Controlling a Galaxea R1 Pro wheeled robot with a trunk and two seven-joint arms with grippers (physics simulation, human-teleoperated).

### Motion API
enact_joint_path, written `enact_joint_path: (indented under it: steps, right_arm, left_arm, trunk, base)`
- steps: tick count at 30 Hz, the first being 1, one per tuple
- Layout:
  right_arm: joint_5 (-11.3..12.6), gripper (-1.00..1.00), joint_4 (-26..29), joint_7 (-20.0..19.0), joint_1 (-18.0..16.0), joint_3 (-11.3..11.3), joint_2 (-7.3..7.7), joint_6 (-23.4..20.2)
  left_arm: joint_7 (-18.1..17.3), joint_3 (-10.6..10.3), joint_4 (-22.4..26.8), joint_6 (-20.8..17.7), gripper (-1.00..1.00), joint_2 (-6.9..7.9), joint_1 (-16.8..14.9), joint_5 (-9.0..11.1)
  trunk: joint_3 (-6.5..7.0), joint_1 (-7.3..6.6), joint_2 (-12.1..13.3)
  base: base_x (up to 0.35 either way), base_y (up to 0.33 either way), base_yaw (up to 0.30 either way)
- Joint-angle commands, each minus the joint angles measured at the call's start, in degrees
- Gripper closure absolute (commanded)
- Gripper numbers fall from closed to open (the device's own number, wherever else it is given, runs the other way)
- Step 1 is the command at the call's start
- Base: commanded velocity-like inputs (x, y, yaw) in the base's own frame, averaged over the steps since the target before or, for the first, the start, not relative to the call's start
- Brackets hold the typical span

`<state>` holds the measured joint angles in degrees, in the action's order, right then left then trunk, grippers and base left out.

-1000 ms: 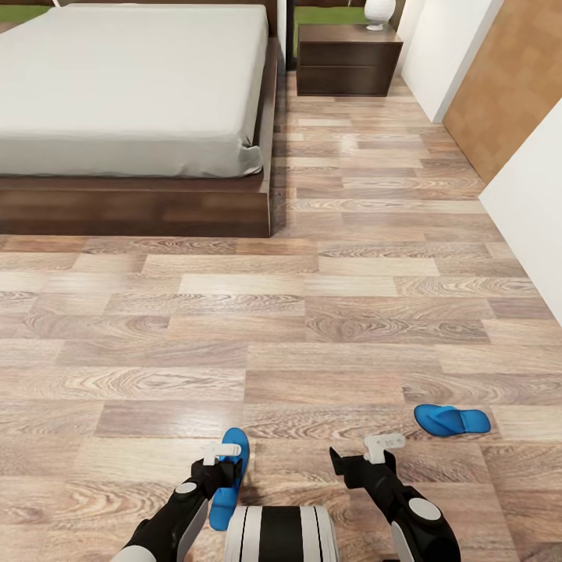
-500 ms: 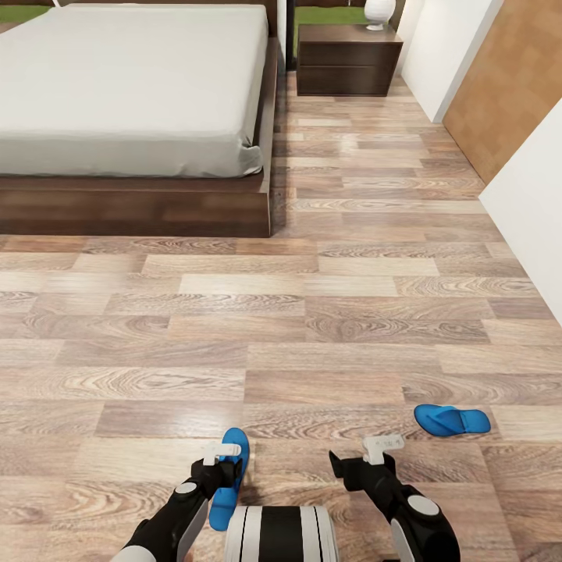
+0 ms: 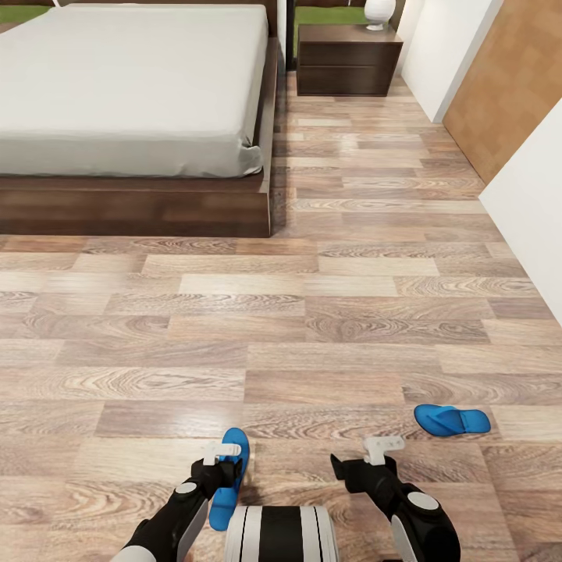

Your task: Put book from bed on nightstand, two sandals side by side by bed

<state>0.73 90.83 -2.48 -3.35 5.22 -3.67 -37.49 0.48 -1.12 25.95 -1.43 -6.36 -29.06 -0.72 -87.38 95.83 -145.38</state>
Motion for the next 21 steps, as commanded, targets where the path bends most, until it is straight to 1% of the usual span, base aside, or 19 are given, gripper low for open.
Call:
enact_joint_path:
  steps: [1,3,9,13,21]
  right_arm:
    - [0.06,-1.00,0.08,-0.15,-0.08,-0.13,0.00,-0.47]
    - [0.06,-1.00,0.07,-0.15,-0.13,-0.30,0.01,-0.61]
    - [0.11,-1.00,0.11,-0.15,-0.30,-1.96,0.05,-1.22]
    - [0.13,-1.00,0.12,-0.15,-0.41,-2.52,0.06,-1.46]
    - [0.14,-1.00,0.13,-0.15,-0.48,-2.91,0.06,-1.63]
  left_arm:
    - [0.05,-0.11,0.07,-0.15,-1.00,0.02,-0.01,-0.08]
    - [0.05,-0.11,0.07,-0.15,-1.00,0.02,0.01,-0.08]
    - [0.05,-0.11,0.07,-0.15,-1.00,0.03,0.01,-0.08]
    - [0.05,-0.11,0.07,-0.15,-1.00,0.03,-0.01,-0.08]
    - [0.05,-0.11,0.07,-0.15,-1.00,0.03,0.01,-0.08]
  trunk:
    - [-0.03,-0.01,-0.01]
    - [-0.03,-0.01,-0.01]
    - [-0.03,-0.01,-0.01]
    - [-0.03,-0.01,-0.01]
    - [-0.03,-0.01,-0.01]
  base:
    - [0.000,0.000,0.000]
    - [0.000,0.000,0.000]
    - [0.000,0.000,0.000]
    - [0.000,0.000,0.000]
    - [0.000,0.000,0.000]
